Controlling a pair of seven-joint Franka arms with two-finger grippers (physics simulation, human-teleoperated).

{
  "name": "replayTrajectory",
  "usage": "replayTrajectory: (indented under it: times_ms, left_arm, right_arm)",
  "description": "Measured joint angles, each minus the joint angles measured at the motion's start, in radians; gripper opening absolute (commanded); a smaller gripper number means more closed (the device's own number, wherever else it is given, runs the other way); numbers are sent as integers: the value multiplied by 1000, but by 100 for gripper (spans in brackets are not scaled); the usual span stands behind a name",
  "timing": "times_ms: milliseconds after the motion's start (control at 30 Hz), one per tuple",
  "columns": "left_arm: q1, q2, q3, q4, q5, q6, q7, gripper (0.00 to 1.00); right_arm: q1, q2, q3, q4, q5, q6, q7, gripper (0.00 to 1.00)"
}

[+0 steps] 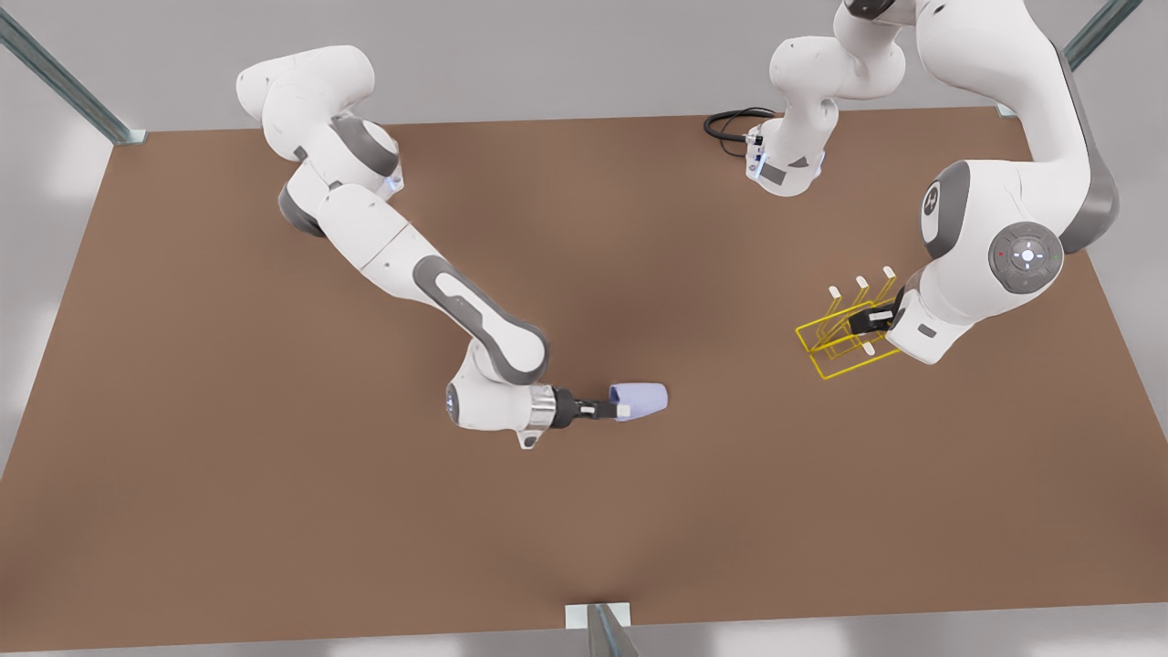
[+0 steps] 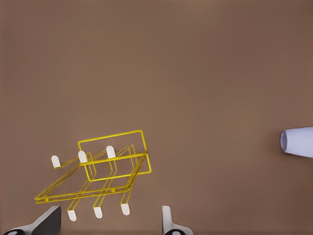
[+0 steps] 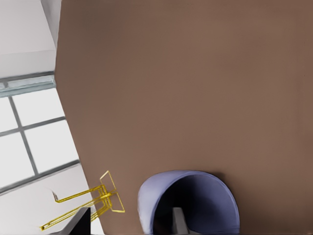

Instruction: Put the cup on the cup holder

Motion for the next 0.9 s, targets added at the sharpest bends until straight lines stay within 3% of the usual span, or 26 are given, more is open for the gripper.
replayTrajectory:
  times_ms: [133, 267, 333, 400, 533, 733, 900]
  left_arm:
    - [-4, 1, -1, -2, -1, 1, -15, 100]
    - [-101, 56, -114, -4, -26, 46, -166, 100]
    - [-181, 139, -125, 33, -39, 93, -277, 100]
    - [-231, 292, -124, 168, -39, 130, -394, 100]
    - [-278, 496, -120, 276, 9, 263, -697, 100]
    - [-284, 494, -121, 130, 23, 513, -1184, 100]
    - [-285, 491, -121, 102, -23, 641, -1520, 100]
  right_arm:
    - [-39, -65, -108, -60, -20, -114, -6, 100]
    - [-153, -310, -314, -78, -201, -303, -26, 100]
    - [-278, -476, -399, -147, -285, -377, -50, 100]
    - [-333, -581, -470, -126, -423, -475, -70, 100]
    - [-328, -688, -493, -79, -671, -689, -78, 100]
    - [-304, -698, -497, -72, -790, -843, -48, 100]
    - [-293, -691, -495, -60, -846, -884, -23, 100]
